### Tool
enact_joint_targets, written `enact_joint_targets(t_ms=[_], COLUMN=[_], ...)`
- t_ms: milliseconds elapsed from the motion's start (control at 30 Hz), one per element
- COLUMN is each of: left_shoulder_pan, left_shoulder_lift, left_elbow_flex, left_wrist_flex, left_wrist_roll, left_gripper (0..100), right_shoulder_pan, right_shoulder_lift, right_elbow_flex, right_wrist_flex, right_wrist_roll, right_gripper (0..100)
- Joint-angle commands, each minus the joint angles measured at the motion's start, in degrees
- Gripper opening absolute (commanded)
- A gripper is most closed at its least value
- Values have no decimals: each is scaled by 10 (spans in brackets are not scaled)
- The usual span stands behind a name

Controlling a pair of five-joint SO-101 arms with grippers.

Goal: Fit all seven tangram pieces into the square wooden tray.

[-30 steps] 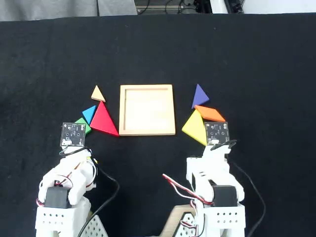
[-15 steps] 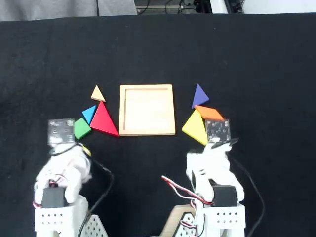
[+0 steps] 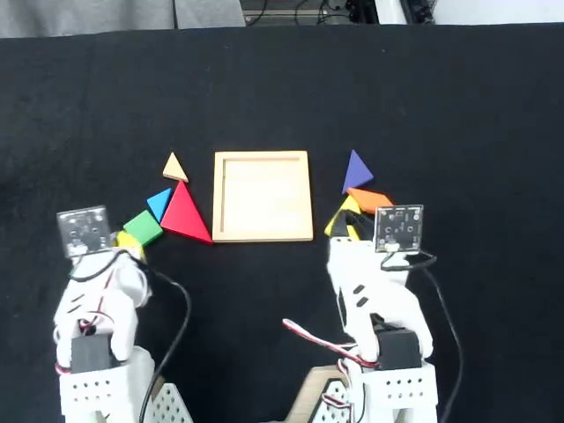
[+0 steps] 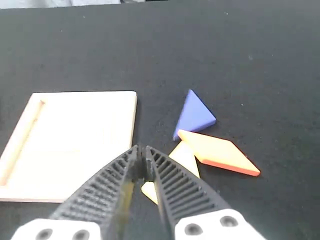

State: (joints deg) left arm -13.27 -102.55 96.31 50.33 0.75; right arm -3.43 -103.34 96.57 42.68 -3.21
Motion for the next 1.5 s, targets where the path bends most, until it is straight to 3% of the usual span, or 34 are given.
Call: enact_joint_targets(t_ms=[0,100,267,467,700,867,1033,1167,1467], left_shoulder_pan=[46,46,50,46,46,46,46,50,51], left_shoulder_lift=[-3,-5,-5,-5,-4,-3,-2,-2,0], left_elbow_flex=[12,12,12,12,12,12,12,12,12], left_wrist_flex=[-4,11,11,16,16,16,16,16,17], left_wrist_roll=[-5,-66,-162,-162,-164,-164,-164,-164,-164], left_gripper=[30,30,30,30,30,30,30,30,30], right_shoulder_pan=[-11,-14,-11,34,108,92,80,52,35], right_shoulder_lift=[-41,-46,-46,-46,-46,-41,-33,42,394], right_elbow_flex=[0,0,0,0,-1,-48,-162,-228,-385], right_wrist_flex=[14,52,4,-60,-76,-63,27,77,89], right_wrist_roll=[2,3,3,6,143,165,167,168,164], right_gripper=[15,15,15,16,16,16,43,101,87])
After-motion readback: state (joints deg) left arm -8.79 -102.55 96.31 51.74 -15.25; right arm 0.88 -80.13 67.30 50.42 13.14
